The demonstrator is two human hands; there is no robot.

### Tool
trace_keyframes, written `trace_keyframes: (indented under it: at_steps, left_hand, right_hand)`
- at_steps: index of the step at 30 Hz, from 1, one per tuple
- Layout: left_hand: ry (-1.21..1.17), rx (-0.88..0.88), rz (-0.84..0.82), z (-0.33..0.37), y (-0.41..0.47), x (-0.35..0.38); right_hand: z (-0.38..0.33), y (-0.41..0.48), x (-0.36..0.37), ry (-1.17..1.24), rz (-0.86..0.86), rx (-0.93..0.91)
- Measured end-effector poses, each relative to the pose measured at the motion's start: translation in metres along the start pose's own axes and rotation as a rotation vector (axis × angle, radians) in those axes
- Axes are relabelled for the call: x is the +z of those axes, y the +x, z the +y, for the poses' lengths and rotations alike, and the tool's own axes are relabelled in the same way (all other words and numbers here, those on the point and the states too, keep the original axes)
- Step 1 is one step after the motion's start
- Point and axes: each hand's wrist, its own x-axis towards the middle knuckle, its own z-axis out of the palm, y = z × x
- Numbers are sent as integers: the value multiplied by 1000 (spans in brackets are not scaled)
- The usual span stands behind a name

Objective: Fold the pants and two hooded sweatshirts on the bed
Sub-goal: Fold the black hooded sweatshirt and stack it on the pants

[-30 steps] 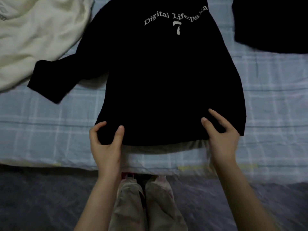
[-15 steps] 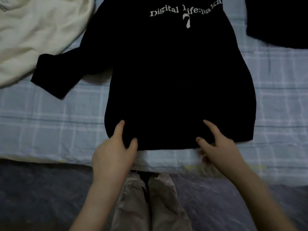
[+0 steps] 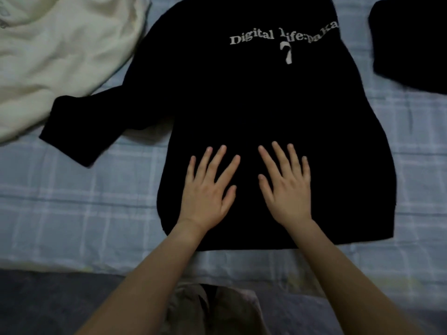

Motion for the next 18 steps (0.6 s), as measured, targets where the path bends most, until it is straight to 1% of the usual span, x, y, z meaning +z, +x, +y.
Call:
trace_keyframes:
  at_steps: [3, 5, 7, 9, 10, 11, 13, 14, 15, 16, 18]
  left_hand:
    - [-68, 3, -2, 3, -1, -8]
    - [-150, -1, -22, 3, -1, -19]
    - [-283, 19, -64, 0, 1, -30]
    - [-486, 69, -116, -12, 0, -46]
    - [-563, 88, -95, -26, 1, -57]
    - [-588, 89, -19, -46, 1, -70]
    - [-519, 20, 179, -102, 3, -92]
    - [-443, -43, 239, -135, 7, -101]
    - [-348, -99, 260, -168, 13, -109]
    - [-253, -142, 227, -198, 20, -113]
    - [-104, -165, 29, -245, 31, -111]
  right_hand:
    - [-9, 1, -12, 28, -18, 45]
    - [-26, 7, -26, 120, -9, 112]
    - [-52, 19, -38, 235, 58, 128]
    - [-85, 35, -45, 338, 118, 92]
    - [-104, 45, -48, 381, 137, 73]
    - [-122, 55, -48, 417, 153, 66]
    - [-158, 76, -45, 470, 182, 75]
    - [-176, 85, -42, 487, 194, 81]
    - [-193, 92, -38, 502, 202, 88]
    - [-210, 99, -34, 518, 203, 99]
    - [-242, 109, -25, 535, 164, 150]
